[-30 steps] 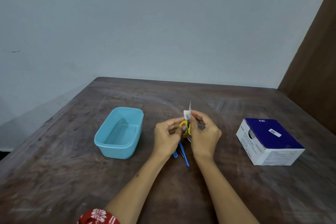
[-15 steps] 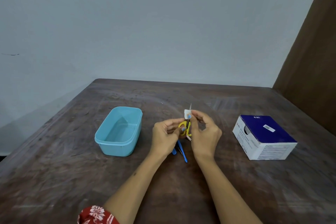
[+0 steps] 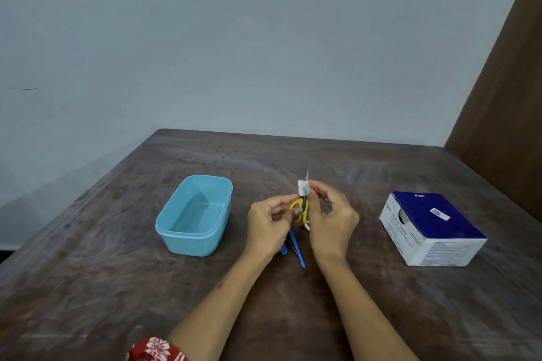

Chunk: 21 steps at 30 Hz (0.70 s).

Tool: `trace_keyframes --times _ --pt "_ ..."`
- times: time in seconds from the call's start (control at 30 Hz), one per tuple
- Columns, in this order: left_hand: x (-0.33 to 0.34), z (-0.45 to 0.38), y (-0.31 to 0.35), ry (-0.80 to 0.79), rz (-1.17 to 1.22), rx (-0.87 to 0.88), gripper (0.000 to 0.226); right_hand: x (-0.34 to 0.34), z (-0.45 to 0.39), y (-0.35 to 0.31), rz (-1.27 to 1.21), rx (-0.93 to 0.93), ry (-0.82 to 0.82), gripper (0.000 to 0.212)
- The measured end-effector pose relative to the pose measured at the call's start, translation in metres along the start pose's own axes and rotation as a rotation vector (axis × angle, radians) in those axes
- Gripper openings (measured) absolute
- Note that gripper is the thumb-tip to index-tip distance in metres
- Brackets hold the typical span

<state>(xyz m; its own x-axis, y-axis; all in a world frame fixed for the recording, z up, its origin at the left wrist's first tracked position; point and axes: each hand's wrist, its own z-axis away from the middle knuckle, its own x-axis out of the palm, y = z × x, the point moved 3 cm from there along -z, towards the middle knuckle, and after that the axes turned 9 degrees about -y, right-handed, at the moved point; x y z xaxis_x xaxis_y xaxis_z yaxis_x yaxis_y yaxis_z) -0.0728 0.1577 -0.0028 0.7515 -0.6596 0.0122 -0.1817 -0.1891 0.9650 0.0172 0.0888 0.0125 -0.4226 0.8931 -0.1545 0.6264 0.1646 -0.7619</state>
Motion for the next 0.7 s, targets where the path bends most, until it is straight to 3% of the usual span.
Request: trace_keyframes --times 0.1,0.3,0.47,0.6,0.7 --pt "-0.0031 -0.0011 -0.002 0.029 -0.009 0.013 0.027 0.0008 0.0029 0.001 -0.007 0.022 -0.045 0.016" --pt "0.0011 0.0016 0.001 -0.058 0.02 0.008 0.028 -0.0014 -0.0015 0.0 0.001 -0.021 0.016 0.016" --pt "-0.0047 -0.0008 -0.0004 0.039 0.002 0.022 0.029 0.0009 0.003 0.003 -0.013 0.037 -0.056 0.015" --pt "0.0 0.0011 0.0022 -0.051 0.029 -0.012 0.028 0.0006 -0.001 0.0034 -0.041 0.056 0.003 0.016" --pt "-0.0022 0.0004 0.0006 -0.01 0.004 0.006 0.028 0.0016 0.0004 0.004 -0.04 0.067 -0.018 0.014"
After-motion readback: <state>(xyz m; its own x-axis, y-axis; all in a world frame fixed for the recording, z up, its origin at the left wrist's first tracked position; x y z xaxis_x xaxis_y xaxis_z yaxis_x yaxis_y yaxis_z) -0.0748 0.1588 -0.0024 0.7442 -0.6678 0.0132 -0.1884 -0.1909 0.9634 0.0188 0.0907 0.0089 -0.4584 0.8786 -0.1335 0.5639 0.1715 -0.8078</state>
